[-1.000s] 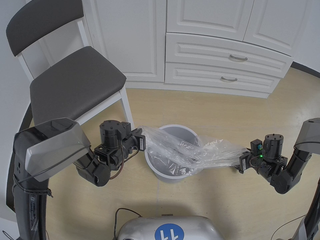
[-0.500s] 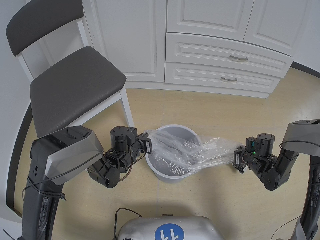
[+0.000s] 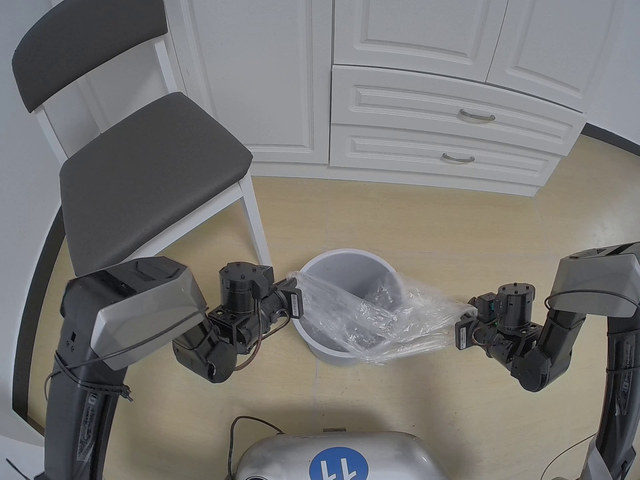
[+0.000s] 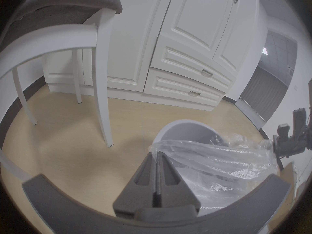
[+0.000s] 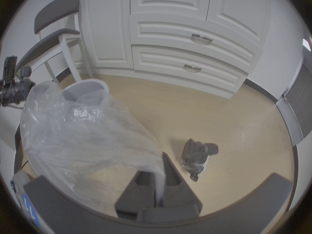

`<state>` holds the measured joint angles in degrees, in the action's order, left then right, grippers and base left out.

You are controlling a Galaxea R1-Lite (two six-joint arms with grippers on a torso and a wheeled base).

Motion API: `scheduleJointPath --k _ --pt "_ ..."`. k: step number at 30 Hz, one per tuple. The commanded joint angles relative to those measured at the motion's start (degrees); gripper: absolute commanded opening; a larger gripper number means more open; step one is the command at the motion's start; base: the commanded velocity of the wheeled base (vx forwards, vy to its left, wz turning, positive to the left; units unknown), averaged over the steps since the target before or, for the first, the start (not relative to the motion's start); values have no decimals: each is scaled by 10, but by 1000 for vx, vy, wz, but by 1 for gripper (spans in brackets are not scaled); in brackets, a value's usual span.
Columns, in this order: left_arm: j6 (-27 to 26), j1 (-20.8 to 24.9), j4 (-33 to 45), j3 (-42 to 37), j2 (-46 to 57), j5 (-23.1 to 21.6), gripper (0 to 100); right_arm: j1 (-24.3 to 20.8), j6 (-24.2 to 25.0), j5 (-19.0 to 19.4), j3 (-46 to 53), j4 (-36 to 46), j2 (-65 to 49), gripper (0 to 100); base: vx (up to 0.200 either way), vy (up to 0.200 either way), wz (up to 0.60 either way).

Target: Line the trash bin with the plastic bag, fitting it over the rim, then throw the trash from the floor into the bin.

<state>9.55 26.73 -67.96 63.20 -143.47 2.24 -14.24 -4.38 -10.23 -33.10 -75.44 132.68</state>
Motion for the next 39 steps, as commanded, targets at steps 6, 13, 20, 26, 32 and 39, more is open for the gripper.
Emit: scheduleJointPath --k 6,13,20,26,32,39 --pt "-48 -34 61 -125 142 -87 0 8 -69 72 94 115 -105 0 0 0 0" --pt "-99 -49 143 -144 139 -136 0 0 -102 76 110 129 -87 0 0 0 0" --pt "-101 -54 167 -142 144 -136 0 4 -132 77 128 132 -90 0 0 0 0" --pt "-102 -54 210 -142 159 -136 0 6 -159 79 139 132 -89 0 0 0 0" --pt "-100 -49 211 -120 123 -133 0 3 -156 73 122 122 -62 0 0 0 0" --pt "-94 -48 195 -82 66 -116 0 -4 -106 45 67 57 25 0 0 0 0"
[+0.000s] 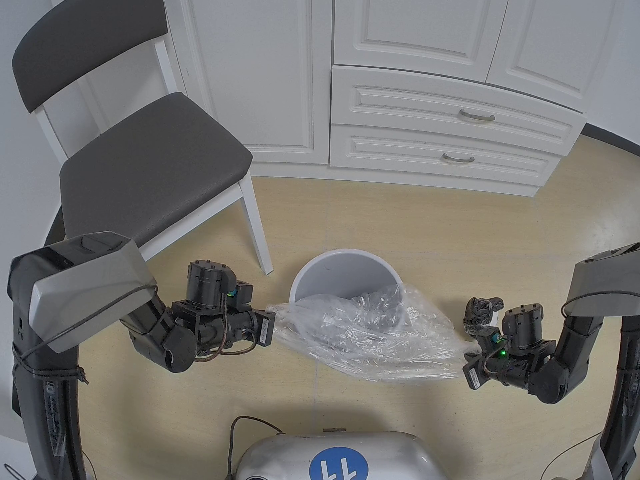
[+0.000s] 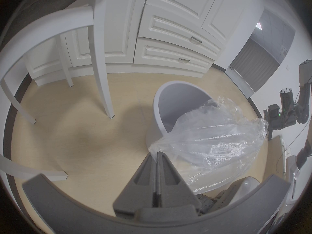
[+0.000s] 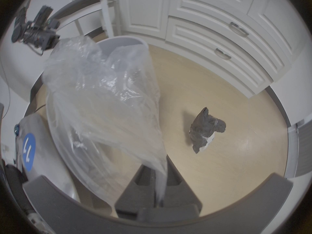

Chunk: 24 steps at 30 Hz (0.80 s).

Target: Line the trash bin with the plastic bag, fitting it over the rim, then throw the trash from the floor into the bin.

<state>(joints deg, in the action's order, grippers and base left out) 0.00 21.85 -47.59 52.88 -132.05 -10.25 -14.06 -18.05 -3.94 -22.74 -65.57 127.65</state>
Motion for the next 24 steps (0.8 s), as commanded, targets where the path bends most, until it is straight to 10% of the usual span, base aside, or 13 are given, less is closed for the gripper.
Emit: scheduleJointPath --k 1,16,17,24 --pt "3 1 -7 28 -52 10 0 -8 42 -25 -50 -71 105 0 0 0 0" --pt "38 7 -56 47 -69 26 0 -7 43 -23 -43 -110 117 0 0 0 0" --pt "38 7 -56 47 -69 26 0 -7 43 -23 -43 -110 117 100 0 0 0" --pt "47 7 -101 41 -51 26 0 14 40 37 11 -105 22 100 0 0 0"
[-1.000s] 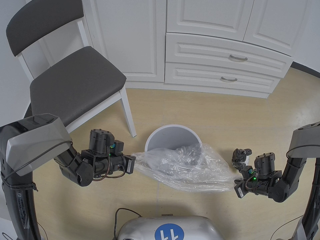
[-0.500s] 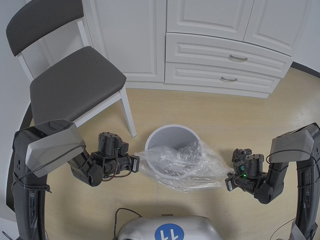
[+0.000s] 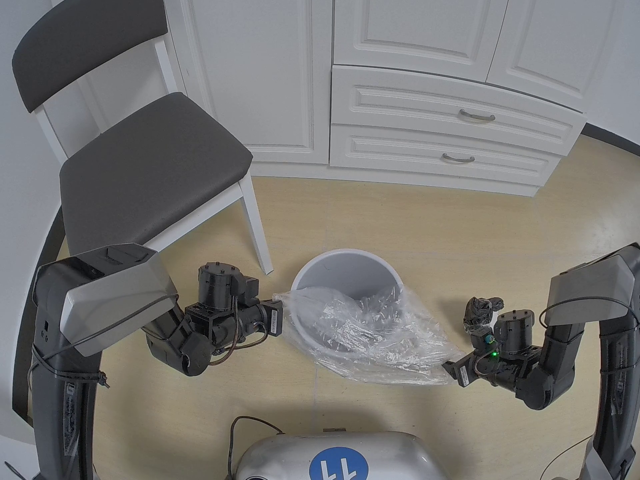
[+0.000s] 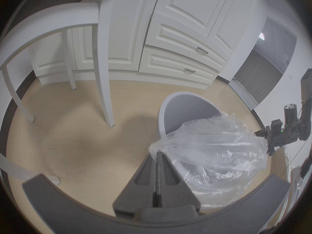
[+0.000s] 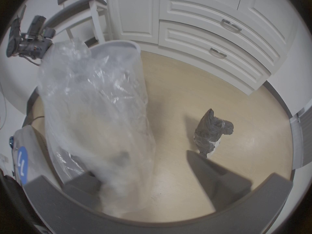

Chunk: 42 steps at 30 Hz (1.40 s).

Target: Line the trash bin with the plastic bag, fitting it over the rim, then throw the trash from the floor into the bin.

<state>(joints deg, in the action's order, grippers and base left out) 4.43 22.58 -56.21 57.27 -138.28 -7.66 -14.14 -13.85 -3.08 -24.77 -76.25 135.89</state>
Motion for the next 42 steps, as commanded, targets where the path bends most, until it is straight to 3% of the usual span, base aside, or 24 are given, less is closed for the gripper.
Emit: scheduleJointPath --k 1,2,6,7,11,13,14,17,22,24,27,39,42 --pt "6 0 -18 -2 12 4 0 27 -3 58 43 1 -79 100 0 0 0" --pt "7 -1 -19 -2 12 5 0 32 -4 66 46 1 -84 100 0 0 0" --pt "9 -6 -16 4 9 8 0 71 -21 158 66 0 -115 100 0 0 0" --pt "9 -9 -15 6 6 8 0 89 -29 200 73 0 -121 100 0 0 0" --pt "9 -10 -12 11 3 8 0 134 -44 310 81 -2 -119 100 0 0 0" --pt "9 -11 -12 11 1 8 0 161 -55 382 82 -2 -114 100 0 0 0" --pt "9 -12 -11 11 -1 9 0 181 -65 439 82 -2 -108 100 0 0 0" --pt "9 -14 -10 13 -8 9 0 212 -76 507 75 -3 -89 100 0 0 0" --pt "8 -17 -6 20 -18 9 0 237 -77 524 71 -3 -76 100 0 0 0" --pt "8 -22 7 25 -21 9 0 251 -77 570 69 -14 -69 100 0 0 0" --pt "8 -26 12 28 -22 9 0 262 -72 601 69 -40 -55 100 0 0 0" --pt "8 -33 12 28 -20 8 0 259 -28 604 78 -118 -50 100 0 0 0" --pt "8 -35 8 20 -10 8 0 244 13 591 96 -137 -74 100 0 0 0"
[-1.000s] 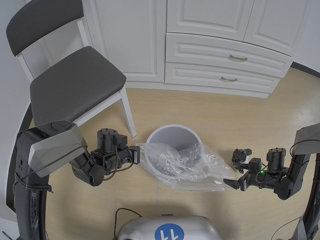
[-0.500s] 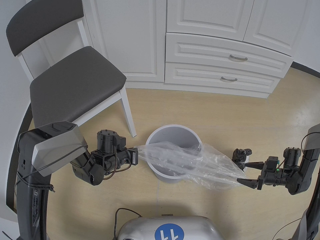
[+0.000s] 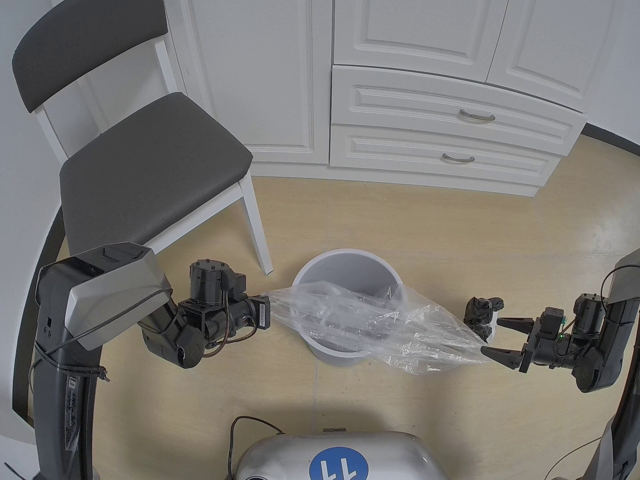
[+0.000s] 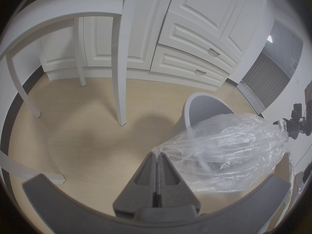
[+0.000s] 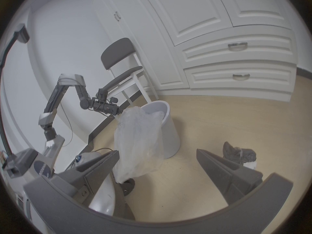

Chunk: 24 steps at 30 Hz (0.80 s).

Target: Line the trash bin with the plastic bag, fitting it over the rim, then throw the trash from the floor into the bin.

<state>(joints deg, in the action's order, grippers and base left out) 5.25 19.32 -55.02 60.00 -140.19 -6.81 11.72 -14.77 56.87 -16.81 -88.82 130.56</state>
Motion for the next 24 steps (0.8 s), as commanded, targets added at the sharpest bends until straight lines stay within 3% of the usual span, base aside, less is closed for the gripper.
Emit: scheduleJointPath --k 1,6,11,14,15,16,17,20,23,24 --pt "0 -2 -6 -11 15 0 0 -20 29 -16 20 -12 -37 100 0 0 0" --pt "-7 2 -16 -64 60 -8 0 -24 56 -69 25 -12 -116 100 0 0 0" --pt "-8 2 -26 -85 82 -20 0 -14 110 -79 27 -12 -183 100 0 0 0" --pt "-9 6 -33 -107 100 -29 0 -27 113 -101 28 -12 -202 100 0 0 0" --pt "-9 19 -43 -132 120 -40 0 -64 113 -142 36 -12 -211 100 0 0 0" --pt "-9 20 -45 -134 120 -41 0 -67 113 -146 36 -12 -212 100 0 0 0" --pt "-9 30 -55 -152 135 -45 0 -108 113 -200 37 -12 -211 100 0 0 0" --pt "-18 46 -59 -167 152 -45 0 -176 112 -305 30 -12 -193 100 0 0 0" --pt "-19 47 -59 -168 148 -45 0 -212 112 -365 24 -12 -174 100 0 0 0" --pt "-19 44 -59 -162 135 -46 0 -242 111 -416 15 -12 -156 100 0 0 0"
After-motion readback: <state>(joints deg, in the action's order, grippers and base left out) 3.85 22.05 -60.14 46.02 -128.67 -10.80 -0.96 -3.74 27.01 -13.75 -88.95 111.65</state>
